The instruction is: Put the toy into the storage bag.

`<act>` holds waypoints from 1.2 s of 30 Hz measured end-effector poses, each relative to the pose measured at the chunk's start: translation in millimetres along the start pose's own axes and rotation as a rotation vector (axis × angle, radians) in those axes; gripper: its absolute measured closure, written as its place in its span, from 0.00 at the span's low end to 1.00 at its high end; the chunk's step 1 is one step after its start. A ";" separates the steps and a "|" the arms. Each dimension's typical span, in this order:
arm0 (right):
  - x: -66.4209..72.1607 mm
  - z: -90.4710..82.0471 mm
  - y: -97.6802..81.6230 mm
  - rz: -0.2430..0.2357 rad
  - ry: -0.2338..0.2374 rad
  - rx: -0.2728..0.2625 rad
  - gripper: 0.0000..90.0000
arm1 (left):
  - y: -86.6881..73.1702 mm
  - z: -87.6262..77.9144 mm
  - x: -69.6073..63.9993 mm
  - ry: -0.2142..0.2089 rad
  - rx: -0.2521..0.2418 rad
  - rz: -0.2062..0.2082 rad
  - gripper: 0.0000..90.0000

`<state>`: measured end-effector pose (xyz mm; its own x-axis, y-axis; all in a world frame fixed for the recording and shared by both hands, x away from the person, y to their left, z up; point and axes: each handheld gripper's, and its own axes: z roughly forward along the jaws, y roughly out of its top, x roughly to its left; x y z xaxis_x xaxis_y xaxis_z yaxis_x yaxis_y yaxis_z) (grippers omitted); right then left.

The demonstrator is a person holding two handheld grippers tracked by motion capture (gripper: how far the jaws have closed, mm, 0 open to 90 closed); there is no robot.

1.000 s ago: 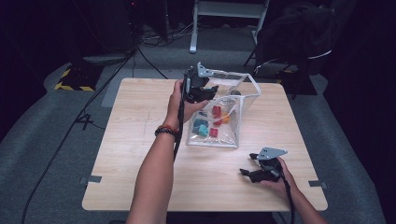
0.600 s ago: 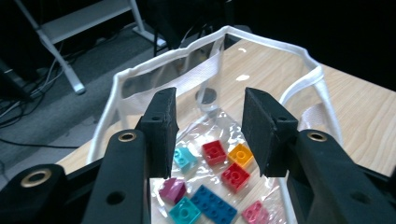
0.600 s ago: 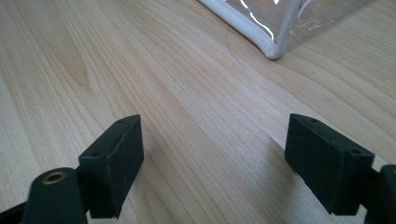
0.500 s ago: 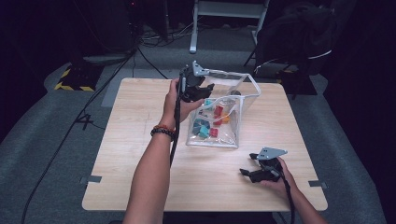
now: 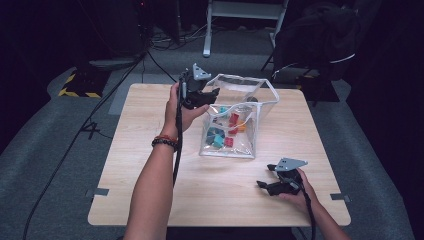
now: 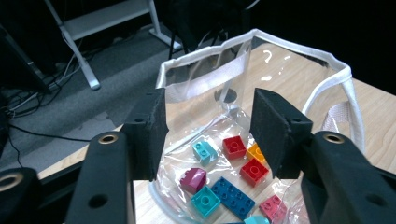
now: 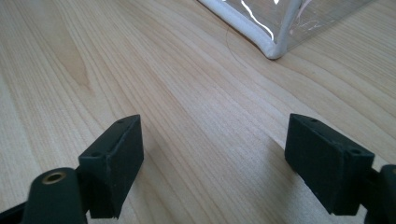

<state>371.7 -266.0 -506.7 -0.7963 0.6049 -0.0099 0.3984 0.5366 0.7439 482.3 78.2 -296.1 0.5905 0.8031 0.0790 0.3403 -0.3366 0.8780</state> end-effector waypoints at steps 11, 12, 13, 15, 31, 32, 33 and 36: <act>-0.1 -0.1 0.0 -0.001 0.000 0.001 0.22 | -7.6 -13.0 13.6 0.031 -0.007 -0.044 0.26; 0.0 -0.1 0.0 0.000 0.000 0.001 0.22 | -8.1 -13.8 14.6 0.032 -0.010 -0.050 0.25; -0.1 -0.1 0.0 -0.001 0.000 0.001 0.22 | -8.9 -15.2 16.4 0.037 -0.011 -0.055 0.24; 0.0 -0.1 0.0 0.000 0.000 0.001 0.22 | -10.6 -17.4 19.5 0.048 -0.009 -0.062 0.21; 0.0 0.0 0.0 -0.001 0.000 0.001 0.22 | -29.0 -40.9 39.8 0.116 0.003 -0.044 0.18; -0.1 0.0 0.0 -0.001 0.000 0.001 0.22 | -30.5 -42.0 41.3 0.117 0.006 -0.045 0.18; 0.0 0.0 0.0 -0.001 0.000 0.001 0.22 | -32.3 -43.3 43.0 0.110 0.006 -0.047 0.18; 0.0 0.0 0.0 0.000 0.000 0.001 0.22 | -38.6 -46.7 47.0 0.110 0.006 -0.045 0.18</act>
<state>371.8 -266.0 -506.7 -0.7966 0.6045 -0.0101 0.3985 0.5376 0.7431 462.7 151.9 -304.2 0.4910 0.8663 0.0914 0.3690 -0.3019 0.8790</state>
